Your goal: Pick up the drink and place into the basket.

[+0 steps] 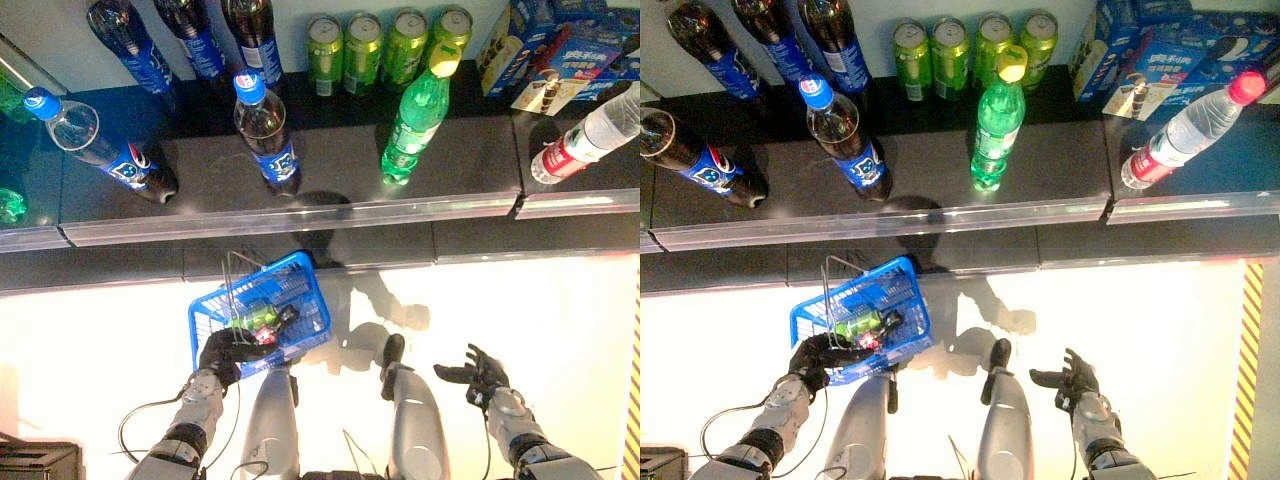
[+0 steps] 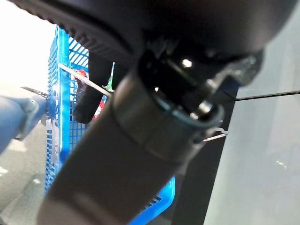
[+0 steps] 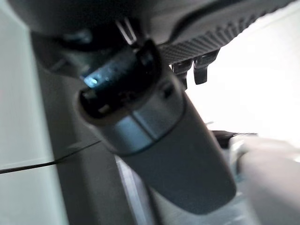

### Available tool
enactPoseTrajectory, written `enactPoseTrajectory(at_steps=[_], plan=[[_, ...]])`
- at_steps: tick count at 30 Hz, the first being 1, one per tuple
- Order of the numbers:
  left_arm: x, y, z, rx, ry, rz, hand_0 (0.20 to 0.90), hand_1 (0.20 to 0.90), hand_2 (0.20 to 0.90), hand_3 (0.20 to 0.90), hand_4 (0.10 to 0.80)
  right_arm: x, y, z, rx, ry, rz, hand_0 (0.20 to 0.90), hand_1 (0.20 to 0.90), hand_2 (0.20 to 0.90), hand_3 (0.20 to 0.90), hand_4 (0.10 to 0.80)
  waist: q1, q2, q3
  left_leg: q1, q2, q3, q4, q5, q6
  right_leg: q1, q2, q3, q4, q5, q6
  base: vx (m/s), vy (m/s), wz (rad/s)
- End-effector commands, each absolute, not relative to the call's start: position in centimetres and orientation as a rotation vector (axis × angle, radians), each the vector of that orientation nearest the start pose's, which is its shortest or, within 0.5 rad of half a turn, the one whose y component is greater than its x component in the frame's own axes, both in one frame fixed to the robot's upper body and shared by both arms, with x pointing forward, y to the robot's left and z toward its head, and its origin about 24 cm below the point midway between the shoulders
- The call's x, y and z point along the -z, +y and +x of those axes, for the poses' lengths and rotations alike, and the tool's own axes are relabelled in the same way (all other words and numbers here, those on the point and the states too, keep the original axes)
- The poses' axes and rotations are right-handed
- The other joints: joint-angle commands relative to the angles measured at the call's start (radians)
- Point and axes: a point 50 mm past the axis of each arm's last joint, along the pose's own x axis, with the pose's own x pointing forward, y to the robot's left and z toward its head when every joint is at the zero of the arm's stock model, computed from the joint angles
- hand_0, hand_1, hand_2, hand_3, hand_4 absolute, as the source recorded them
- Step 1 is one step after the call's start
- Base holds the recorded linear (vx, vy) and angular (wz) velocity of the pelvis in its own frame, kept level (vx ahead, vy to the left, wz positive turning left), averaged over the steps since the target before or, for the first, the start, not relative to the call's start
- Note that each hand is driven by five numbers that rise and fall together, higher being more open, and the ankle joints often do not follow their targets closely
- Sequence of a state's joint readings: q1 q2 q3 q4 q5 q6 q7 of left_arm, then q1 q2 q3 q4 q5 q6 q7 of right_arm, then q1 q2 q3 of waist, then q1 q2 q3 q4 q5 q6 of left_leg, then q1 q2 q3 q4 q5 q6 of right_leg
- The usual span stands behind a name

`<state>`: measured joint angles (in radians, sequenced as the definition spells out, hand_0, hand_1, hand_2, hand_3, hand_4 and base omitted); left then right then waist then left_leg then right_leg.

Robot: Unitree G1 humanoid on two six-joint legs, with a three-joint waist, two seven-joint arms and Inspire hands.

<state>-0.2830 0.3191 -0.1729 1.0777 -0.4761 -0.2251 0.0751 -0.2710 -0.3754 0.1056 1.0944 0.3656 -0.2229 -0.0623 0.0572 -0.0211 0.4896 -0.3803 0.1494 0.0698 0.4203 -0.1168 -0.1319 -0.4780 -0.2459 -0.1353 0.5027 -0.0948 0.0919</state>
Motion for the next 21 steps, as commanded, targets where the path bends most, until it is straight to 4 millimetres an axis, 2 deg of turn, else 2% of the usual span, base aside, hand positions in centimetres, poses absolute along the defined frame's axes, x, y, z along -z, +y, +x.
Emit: enactPoseTrajectory(at_steps=[1,3,4,7,11,12,21], plan=[[7.2,27.6,22.2,-0.34,0.471,0.026,0.3,0.3,0.3,0.2,0.1,4.5,-28.1,24.6,0.285,0.351,-0.114,0.9,0.9,0.9,0.9,0.8,0.022,-0.016,-0.073,-0.063,0.0,-0.052,0.059,-0.017,0.053,-0.005,-0.042,0.004,0.025,0.009,0.032,0.008,-0.067,-0.01],[7.2,27.8,22.0,-0.346,0.469,0.031,0.3,0.3,0.3,0.2,0.1,2.2,-26.9,26.2,0.238,0.219,-0.109,0.9,0.9,0.9,0.9,0.8,0.02,-0.025,-0.072,-0.066,0.0,-0.059,0.06,-0.017,0.054,-0.011,-0.038,0.003,0.033,0.007,0.033,-0.008,-0.063,0.05],[7.2,27.9,21.9,-0.352,0.468,0.031,0.3,0.3,0.3,0.2,0.1,0.3,-25.8,27.2,0.203,0.137,-0.11,0.9,0.9,0.9,0.9,0.8,0.017,-0.029,-0.071,-0.067,-0.002,-0.061,0.056,-0.013,0.057,-0.018,-0.035,0.003,0.039,0.008,0.033,-0.015,-0.056,0.07],[7.2,27.9,21.8,-0.351,0.461,0.027,0.3,0.3,0.3,0.2,0.1,-3.5,-24.2,28.2,0.114,-0.049,-0.174,0.9,0.9,0.9,0.9,0.8,0.01,-0.032,-0.071,-0.06,-0.009,-0.066,0.039,-0.001,0.063,-0.022,-0.029,0.002,0.043,0.007,0.033,-0.004,-0.014,0.02],[7.2,27.8,21.7,-0.354,0.456,0.019,0.3,0.3,0.3,0.2,0.1,-5.7,-23.3,28.4,0.057,-0.153,-0.226,0.9,0.9,0.9,0.9,0.8,0.006,-0.029,-0.069,-0.056,-0.013,-0.069,0.029,0.007,0.066,-0.023,-0.029,0.002,0.046,0.005,0.035,-0.006,0.006,0.08],[7.3,27.8,21.5,-0.357,0.454,0.012,0.3,0.3,0.3,0.2,0.1,-8.1,-22.3,28.4,-0.01,-0.265,-0.317,0.9,0.9,0.9,0.9,0.8,0.002,-0.025,-0.066,-0.052,-0.018,-0.072,0.02,0.015,0.068,-0.025,-0.032,0.002,0.049,0.003,0.037,-0.009,0.022,0.06],[7.8,27.6,21.0,-0.361,0.464,0.0,0.3,0.3,0.3,0.2,0.1,-14.3,-20.2,27.6,-0.122,-0.556,-0.359,0.9,0.9,0.9,0.9,0.8,-0.002,-0.019,-0.056,-0.039,-0.012,-0.069,0.007,0.029,0.058,-0.004,-0.036,-0.006,0.035,0.0,0.039,0.001,0.004,0.0]])
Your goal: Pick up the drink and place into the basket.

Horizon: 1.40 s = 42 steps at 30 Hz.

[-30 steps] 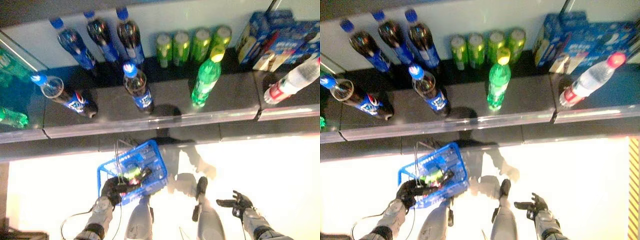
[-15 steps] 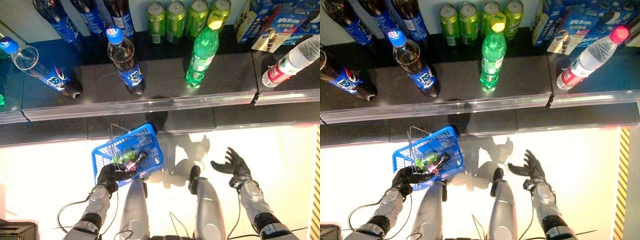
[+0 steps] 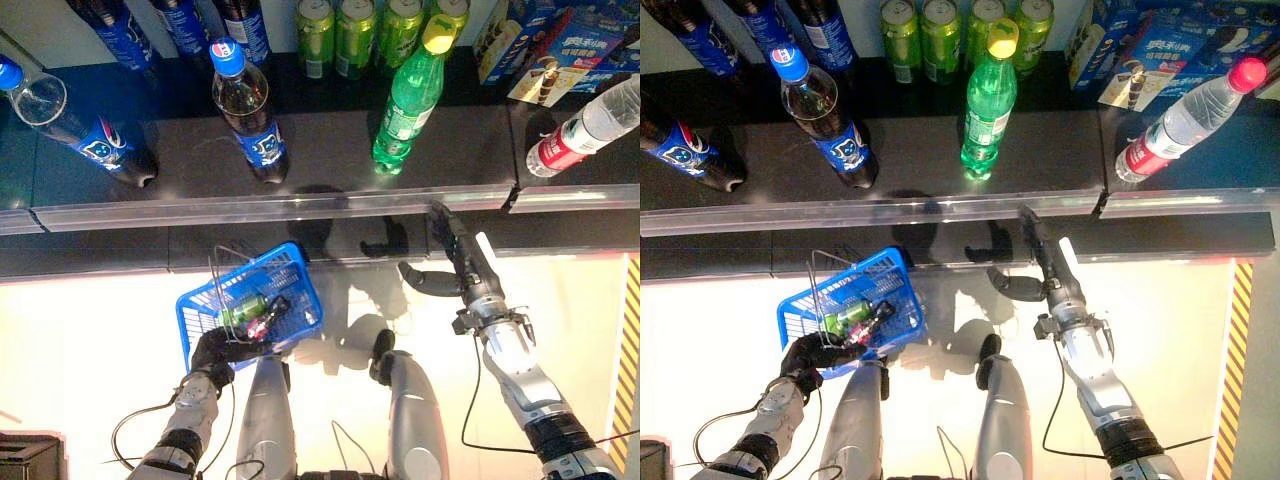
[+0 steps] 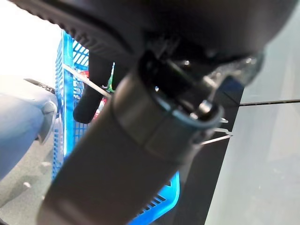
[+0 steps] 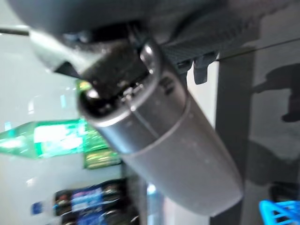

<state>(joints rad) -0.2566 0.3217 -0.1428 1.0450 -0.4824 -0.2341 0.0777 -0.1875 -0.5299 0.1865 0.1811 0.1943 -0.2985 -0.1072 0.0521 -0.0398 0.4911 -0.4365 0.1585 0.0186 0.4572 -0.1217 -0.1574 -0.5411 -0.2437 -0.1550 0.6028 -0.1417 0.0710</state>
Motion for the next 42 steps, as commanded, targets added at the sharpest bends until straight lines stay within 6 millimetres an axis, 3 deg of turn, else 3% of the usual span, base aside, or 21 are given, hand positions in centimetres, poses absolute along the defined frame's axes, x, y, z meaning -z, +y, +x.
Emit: enactPoseTrajectory(at_steps=[1,6,20,42], plan=[[7.8,27.6,21.1,-0.359,0.464,-0.001,0.3,0.3,0.3,0.2,0.1,-14.8,-20.1,27.6,-0.124,-0.577,-0.356,0.9,0.9,0.9,0.9,0.8,0.003,0.001,-0.056,0.018,-0.021,-0.018,-0.031,0.035,0.083,0.061,-0.038,0.012,-0.067,0.046,0.059,0.0,0.0,0.0],[7.8,27.3,21.2,-0.351,0.463,-0.003,0.3,0.3,0.3,0.2,0.1,-17.2,-19.5,27.3,-0.119,-0.685,-0.328,0.9,0.9,0.9,0.9,0.8,0.006,0.004,-0.047,0.021,-0.02,-0.018,-0.031,0.036,0.079,0.07,-0.042,0.005,-0.071,0.045,0.059,0.0,0.0,0.0],[7.7,27.1,21.6,-0.332,0.474,0.01,0.3,0.3,0.3,0.2,0.1,-21.4,-19.7,27.8,-0.052,-0.845,-0.262,0.9,0.9,0.9,0.9,0.8,0.022,0.012,-0.031,0.048,-0.02,-0.02,-0.039,0.044,0.073,0.117,-0.054,-0.018,-0.099,0.055,0.058,0.012,0.002,0.0],[7.6,25.7,22.5,-0.253,0.496,0.049,0.3,0.3,0.3,0.2,0.1,-25.0,-22.0,31.9,0.089,-0.807,-0.053,0.9,0.9,0.9,0.9,0.8,0.077,0.034,-0.016,0.075,-0.034,-0.033,-0.036,0.048,0.077,0.182,-0.074,-0.059,-0.131,0.068,0.05,0.01,0.001,0.02]])
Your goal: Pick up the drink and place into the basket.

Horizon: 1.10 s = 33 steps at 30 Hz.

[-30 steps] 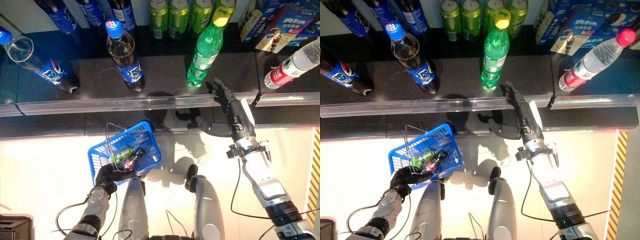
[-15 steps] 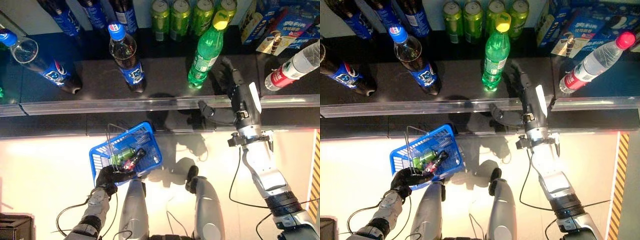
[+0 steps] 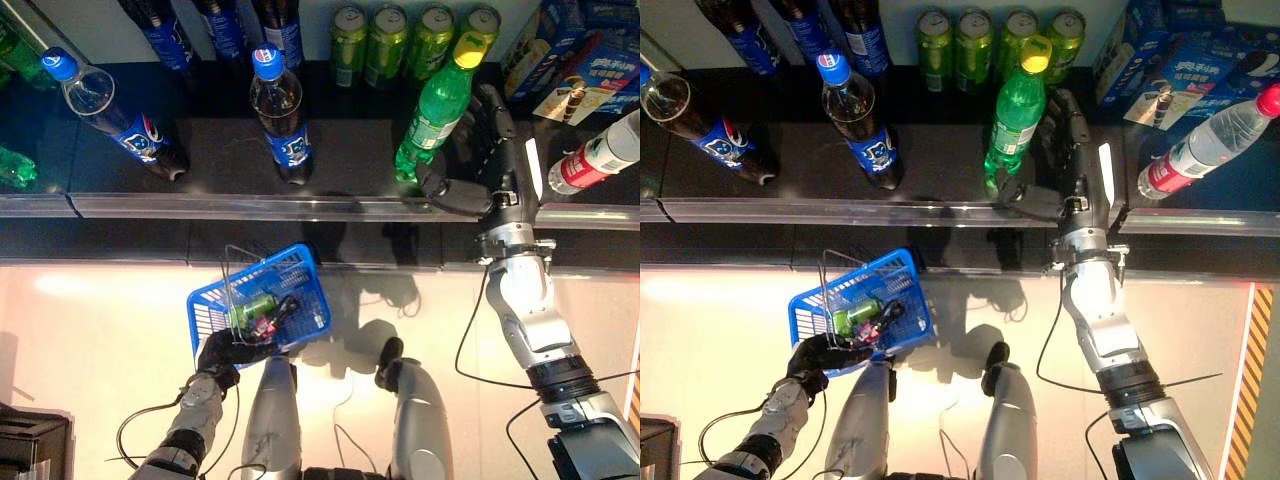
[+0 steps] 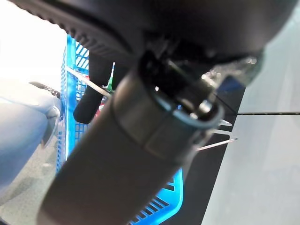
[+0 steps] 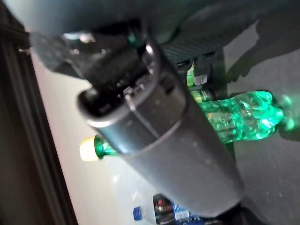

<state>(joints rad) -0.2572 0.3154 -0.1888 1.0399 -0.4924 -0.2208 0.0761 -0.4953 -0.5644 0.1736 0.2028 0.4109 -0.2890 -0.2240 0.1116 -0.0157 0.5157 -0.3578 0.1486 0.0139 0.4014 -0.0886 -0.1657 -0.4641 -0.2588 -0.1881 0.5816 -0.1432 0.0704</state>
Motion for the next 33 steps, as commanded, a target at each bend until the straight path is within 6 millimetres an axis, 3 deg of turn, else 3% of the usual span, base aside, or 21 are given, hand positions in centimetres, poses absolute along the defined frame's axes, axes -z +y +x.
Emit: enactPoseTrajectory(at_steps=[1,9,18,27,28,29,30,31,33], plan=[[7.5,25.6,22.6,-0.248,0.496,0.052,0.3,0.3,0.3,0.2,0.1,-25.3,-22.1,32.1,0.093,-0.801,-0.042,0.9,0.9,0.9,0.9,0.8,0.021,0.012,-0.039,-0.002,-0.024,-0.029,0.019,0.016,0.085,0.107,-0.06,-0.028,-0.111,0.07,0.05,0.0,0.0,0.0],[7.5,25.1,22.8,-0.217,0.5,0.065,0.3,0.3,0.3,0.2,0.1,-26.6,-22.5,33.7,0.108,-0.757,-0.029,0.9,0.9,0.9,0.9,0.8,0.042,0.023,-0.031,0.004,-0.033,-0.037,0.014,0.021,0.088,0.12,-0.063,-0.038,-0.117,0.075,0.048,0.0,0.0,0.0],[7.4,24.8,23.0,-0.183,0.499,0.077,0.3,0.3,0.3,0.2,0.1,-28.4,-21.7,35.0,0.056,-0.738,-0.047,0.9,0.9,0.9,0.9,0.8,0.065,0.032,-0.027,0.015,-0.041,-0.045,0.001,0.028,0.089,0.14,-0.065,-0.053,-0.135,0.08,0.046,0.008,0.005,0.05],[7.3,24.5,23.2,-0.156,0.502,0.089,0.3,0.3,0.3,0.2,0.1,-28.5,-20.4,36.0,-0.007,-0.68,-0.043,0.9,0.9,0.9,0.9,0.8,0.081,0.038,-0.024,0.026,-0.046,-0.05,-0.012,0.035,0.091,0.158,-0.07,-0.068,-0.149,0.085,0.046,0.006,0.001,0.03],[7.3,24.4,23.3,-0.152,0.501,0.091,0.3,0.3,0.3,0.2,0.1,-28.5,-20.2,36.1,-0.018,-0.672,-0.042,0.869,0.869,0.869,0.864,0.764,0.083,0.04,-0.022,0.027,-0.047,-0.05,-0.013,0.036,0.091,0.161,-0.072,-0.07,-0.152,0.087,0.046,0.0,0.0,0.0],[7.3,24.4,23.3,-0.15,0.502,0.093,0.3,0.3,0.3,0.2,0.1,-28.4,-20.0,36.2,-0.027,-0.666,-0.042,0.773,0.773,0.773,0.752,0.652,0.085,0.04,-0.022,0.028,-0.047,-0.05,-0.014,0.036,0.091,0.163,-0.073,-0.072,-0.153,0.088,0.047,0.0,0.0,0.0],[7.3,24.4,23.3,-0.15,0.502,0.092,0.3,0.3,0.3,0.2,0.1,-28.4,-20.0,36.2,-0.028,-0.666,-0.042,0.773,0.773,0.773,0.752,0.652,0.085,0.04,-0.022,0.028,-0.047,-0.05,-0.014,0.036,0.091,0.163,-0.073,-0.072,-0.153,0.088,0.047,0.0,0.0,0.0],[7.3,24.4,23.2,-0.148,0.502,0.095,0.3,0.3,0.3,0.2,0.1,-28.4,-19.8,36.4,-0.043,-0.658,-0.04,0.324,0.324,0.324,0.227,0.127,0.087,0.042,-0.021,0.029,-0.047,-0.05,-0.015,0.037,0.092,0.162,-0.074,-0.073,-0.152,0.088,0.047,0.0,0.0,0.0],[7.3,24.4,23.3,-0.148,0.502,0.095,0.3,0.3,0.3,0.2,0.1,-28.4,-19.7,36.5,-0.055,-0.654,-0.032,0.3,0.3,0.3,0.2,0.1,0.088,0.041,-0.022,0.031,-0.047,-0.05,-0.016,0.038,0.091,0.165,-0.075,-0.074,-0.154,0.089,0.047,0.0,0.0,0.0]])
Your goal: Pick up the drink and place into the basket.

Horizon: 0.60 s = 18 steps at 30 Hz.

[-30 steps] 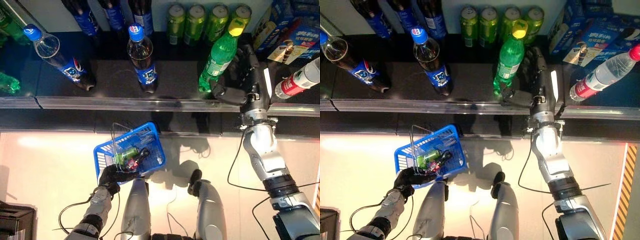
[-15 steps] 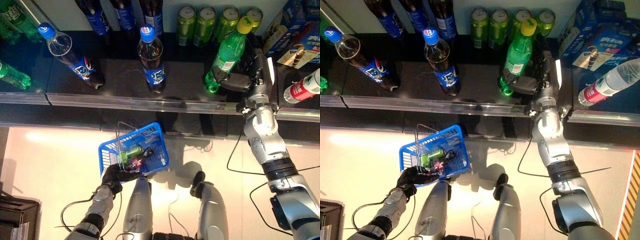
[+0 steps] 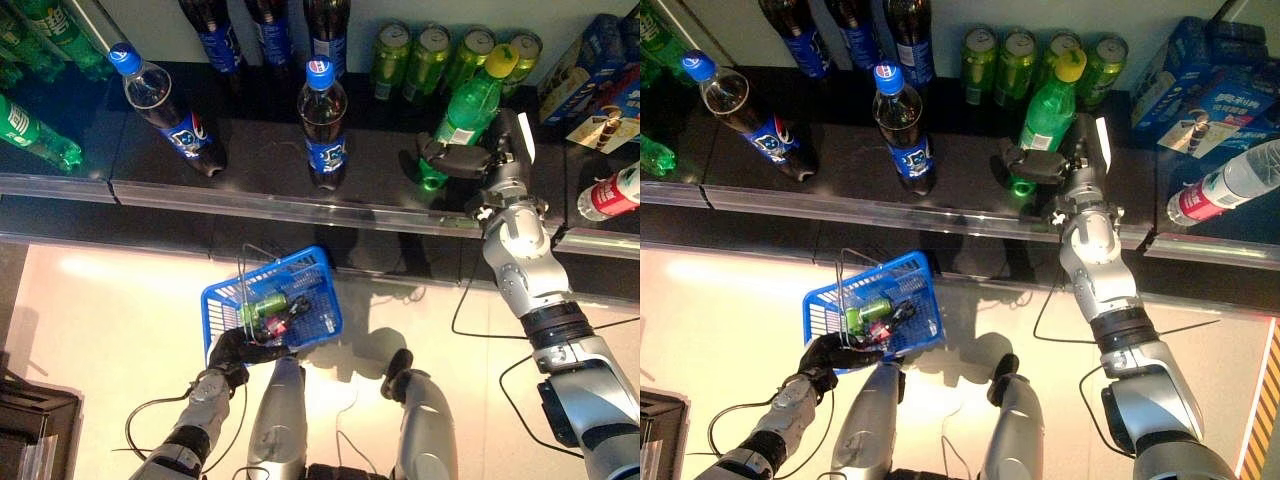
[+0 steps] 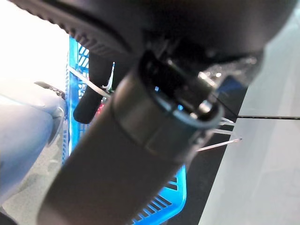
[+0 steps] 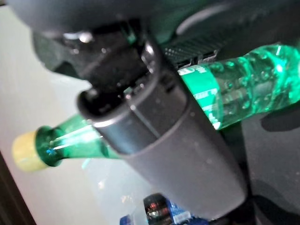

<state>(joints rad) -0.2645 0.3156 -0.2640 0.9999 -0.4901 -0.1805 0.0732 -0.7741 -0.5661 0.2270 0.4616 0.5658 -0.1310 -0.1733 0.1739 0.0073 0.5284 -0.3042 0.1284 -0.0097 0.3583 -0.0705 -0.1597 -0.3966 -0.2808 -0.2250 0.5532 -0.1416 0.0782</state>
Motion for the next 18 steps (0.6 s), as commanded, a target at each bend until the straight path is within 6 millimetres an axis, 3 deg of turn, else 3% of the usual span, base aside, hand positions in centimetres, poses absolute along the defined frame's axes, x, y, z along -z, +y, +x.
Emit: enactPoseTrajectory(at_steps=[1,18], plan=[[7.24,24.45,23.3,-0.147,0.502,0.095,0.3,0.3,0.3,0.2,0.1,-28.41,-19.6,36.5,-0.061,-0.651,-0.028,0.3,0.3,0.3,0.2,0.1,0.026,0.018,-0.035,-0.023,-0.027,-0.026,0.027,0.02,0.085,0.098,-0.052,-0.038,-0.127,0.088,0.04,0.0,0.0,0.0],[7.18,24.35,23.44,-0.144,0.498,0.098,0.3,0.3,0.3,0.2,0.1,-28.56,-19.31,36.38,-0.046,-0.677,-0.031,0.3,0.3,0.3,0.2,0.1,0.022,0.021,-0.036,-0.002,-0.028,-0.016,0.007,0.024,0.086,0.124,-0.054,-0.042,-0.162,0.103,0.048,0.0,0.0,0.01]])
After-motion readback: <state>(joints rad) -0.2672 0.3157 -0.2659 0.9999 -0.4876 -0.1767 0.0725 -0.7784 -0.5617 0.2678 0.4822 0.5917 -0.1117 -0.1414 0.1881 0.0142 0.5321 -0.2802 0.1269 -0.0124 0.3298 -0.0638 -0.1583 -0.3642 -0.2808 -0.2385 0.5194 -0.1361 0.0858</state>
